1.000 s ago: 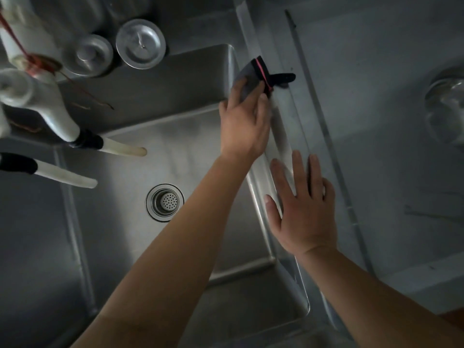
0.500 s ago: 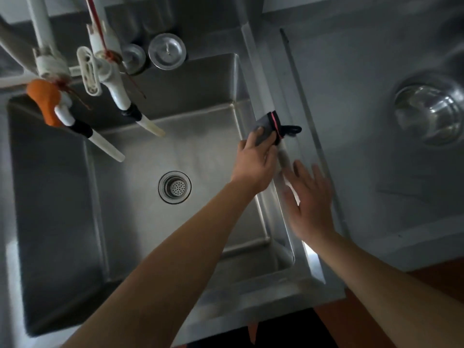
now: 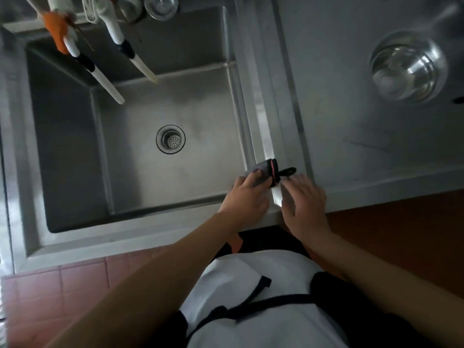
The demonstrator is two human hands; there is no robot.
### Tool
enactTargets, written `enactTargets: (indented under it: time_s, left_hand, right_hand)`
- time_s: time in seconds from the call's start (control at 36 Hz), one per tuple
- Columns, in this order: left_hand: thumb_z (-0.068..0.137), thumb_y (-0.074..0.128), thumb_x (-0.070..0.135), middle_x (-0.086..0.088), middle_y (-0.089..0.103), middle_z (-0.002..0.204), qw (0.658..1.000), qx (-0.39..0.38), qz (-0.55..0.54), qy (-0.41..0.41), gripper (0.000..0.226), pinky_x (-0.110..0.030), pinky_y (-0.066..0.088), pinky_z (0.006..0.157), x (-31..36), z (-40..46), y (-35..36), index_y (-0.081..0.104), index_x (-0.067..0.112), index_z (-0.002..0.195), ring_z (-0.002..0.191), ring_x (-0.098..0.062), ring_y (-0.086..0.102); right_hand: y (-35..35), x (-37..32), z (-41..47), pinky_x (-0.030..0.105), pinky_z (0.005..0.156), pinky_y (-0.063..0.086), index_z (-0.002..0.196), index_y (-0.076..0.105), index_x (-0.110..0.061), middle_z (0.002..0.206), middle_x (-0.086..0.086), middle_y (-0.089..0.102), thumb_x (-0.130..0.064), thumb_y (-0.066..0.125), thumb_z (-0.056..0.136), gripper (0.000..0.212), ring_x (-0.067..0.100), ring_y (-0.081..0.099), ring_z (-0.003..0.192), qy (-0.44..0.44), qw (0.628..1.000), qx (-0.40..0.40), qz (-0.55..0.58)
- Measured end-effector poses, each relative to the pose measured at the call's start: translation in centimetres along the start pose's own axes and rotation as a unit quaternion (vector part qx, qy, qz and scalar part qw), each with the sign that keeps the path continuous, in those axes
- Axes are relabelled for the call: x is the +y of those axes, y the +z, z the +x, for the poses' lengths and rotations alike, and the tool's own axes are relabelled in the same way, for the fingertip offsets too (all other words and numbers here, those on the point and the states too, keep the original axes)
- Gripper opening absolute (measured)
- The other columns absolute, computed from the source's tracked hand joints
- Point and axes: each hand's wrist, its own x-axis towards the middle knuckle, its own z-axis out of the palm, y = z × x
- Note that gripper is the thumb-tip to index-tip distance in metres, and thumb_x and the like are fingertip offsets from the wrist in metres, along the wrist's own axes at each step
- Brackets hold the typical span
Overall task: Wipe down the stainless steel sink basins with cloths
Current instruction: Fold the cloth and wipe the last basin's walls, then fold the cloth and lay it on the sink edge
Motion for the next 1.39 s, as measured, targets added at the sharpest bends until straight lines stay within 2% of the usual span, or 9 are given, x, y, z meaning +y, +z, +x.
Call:
enactTargets:
  time_s: [0.14, 0.28, 0.39, 0.56, 0.72, 0.86, 1.03, 1.14, 1.39]
  left_hand:
    - [0.095, 0.049, 0.036, 0.002, 0.030, 0.158, 0.995, -0.020, 0.090, 0.025, 0.054, -0.049, 0.027, 0.117, 0.8, -2.8, 0.9, 0.040, 0.038, 0.149, 0.143, -0.030, 0.024]
    - [0.094, 0.046, 0.043, 0.003, 0.030, 0.158, 0.985, -0.031, 0.155, 0.065, 0.057, -0.056, 0.019, 0.118, 0.9, -3.8, 1.2, 0.040, 0.030, 0.149, 0.147, -0.034, 0.017]
    - [0.094, 0.050, 0.046, 0.003, 0.017, 0.165, 0.972, -0.079, 0.204, 0.088, 0.067, -0.056, 0.003, 0.121, 0.2, -4.6, 0.7, 0.025, 0.031, 0.155, 0.153, -0.029, 0.005]
    - [0.084, 0.065, 0.030, 0.002, 0.039, 0.157, 0.994, 0.104, 0.019, 0.030, 0.066, -0.054, 0.025, 0.117, -2.2, -8.9, 0.3, 0.046, 0.031, 0.147, 0.147, -0.027, 0.029]
    - [0.080, 0.076, 0.033, 0.005, 0.006, 0.165, 0.987, 0.136, -0.078, -0.045, 0.098, -0.051, 0.015, 0.119, -5.0, -15.1, -5.7, 0.011, 0.060, 0.148, 0.151, -0.025, 0.005]
    - [0.070, 0.072, 0.044, 0.007, 0.049, 0.146, 0.979, 0.165, -0.120, 0.009, 0.048, -0.049, 0.034, 0.112, -9.6, -23.2, -8.7, 0.063, 0.047, 0.117, 0.138, -0.019, 0.040]
    - [0.077, 0.080, 0.009, 0.013, 0.070, 0.084, 0.902, 0.246, -0.354, -0.036, 0.027, -0.021, 0.050, 0.077, -14.4, -33.5, -7.2, 0.073, 0.028, 0.094, 0.078, 0.000, 0.063]
    - [0.070, 0.082, 0.011, -0.002, 0.072, 0.095, 0.816, 0.277, -0.504, -0.054, 0.034, -0.040, 0.055, 0.080, -17.8, -37.6, -4.1, 0.073, 0.031, 0.096, 0.090, -0.020, 0.067]
    - [0.084, 0.076, 0.003, -0.009, 0.073, 0.105, 0.661, 0.370, -0.642, -0.122, 0.028, -0.040, 0.060, 0.081, -21.9, -45.1, -0.8, 0.073, 0.024, 0.102, 0.095, -0.022, 0.071]
  right_hand:
    - [-1.6, -0.4, 2.3, 0.050, 0.095, 0.039, 0.111, 0.068, -0.019, 0.114, 0.012, 0.056, -0.028, 0.068, 0.074, 0.037, 0.032, 0.047, 0.111, -0.020, 0.995, 0.095, -0.028]
    - [-1.8, -1.7, 4.2, 0.040, 0.097, 0.024, 0.108, 0.070, -0.024, 0.119, 0.002, 0.053, -0.045, 0.067, 0.079, 0.036, 0.031, 0.041, 0.117, -0.059, 0.983, -0.082, -0.150]
    - [-1.0, -2.5, 3.1, 0.041, 0.100, 0.026, 0.115, 0.062, -0.022, 0.125, 0.002, 0.054, -0.035, 0.062, 0.087, 0.031, 0.028, 0.039, 0.122, -0.047, 0.971, -0.103, -0.212]
    - [-0.8, -4.0, 0.4, 0.036, 0.078, 0.032, 0.085, 0.056, -0.021, 0.079, -0.003, 0.060, -0.028, 0.072, 0.081, 0.018, 0.025, 0.050, 0.088, -0.037, 0.999, -0.011, -0.007]
    - [-1.9, -11.1, -3.4, 0.026, 0.057, 0.040, 0.087, 0.055, -0.022, 0.074, -0.007, 0.058, -0.016, 0.073, 0.082, 0.019, 0.018, 0.055, 0.069, -0.084, 0.988, -0.086, 0.094]
    - [-2.9, -19.7, -7.2, 0.022, 0.069, 0.044, 0.088, 0.061, -0.022, 0.079, -0.002, 0.063, -0.006, 0.075, 0.080, 0.023, 0.012, 0.057, 0.074, -0.190, 0.956, -0.162, 0.155]
    - [0.5, -26.5, -10.3, 0.020, 0.068, 0.043, 0.081, 0.068, -0.020, 0.070, -0.005, 0.063, 0.002, 0.079, 0.074, 0.025, 0.004, 0.055, 0.067, -0.155, 0.944, -0.132, 0.259]
    - [5.1, -30.2, -12.2, 0.020, 0.066, 0.048, 0.080, 0.071, -0.020, 0.068, -0.011, 0.066, 0.004, 0.079, 0.073, 0.026, 0.005, 0.059, 0.066, -0.097, 0.941, -0.124, 0.301]
    - [10.9, -36.7, -14.8, 0.034, 0.075, 0.055, 0.091, 0.073, -0.009, 0.083, 0.011, 0.074, 0.007, 0.073, 0.078, 0.021, 0.023, 0.068, 0.079, -0.010, 0.924, -0.190, 0.333]
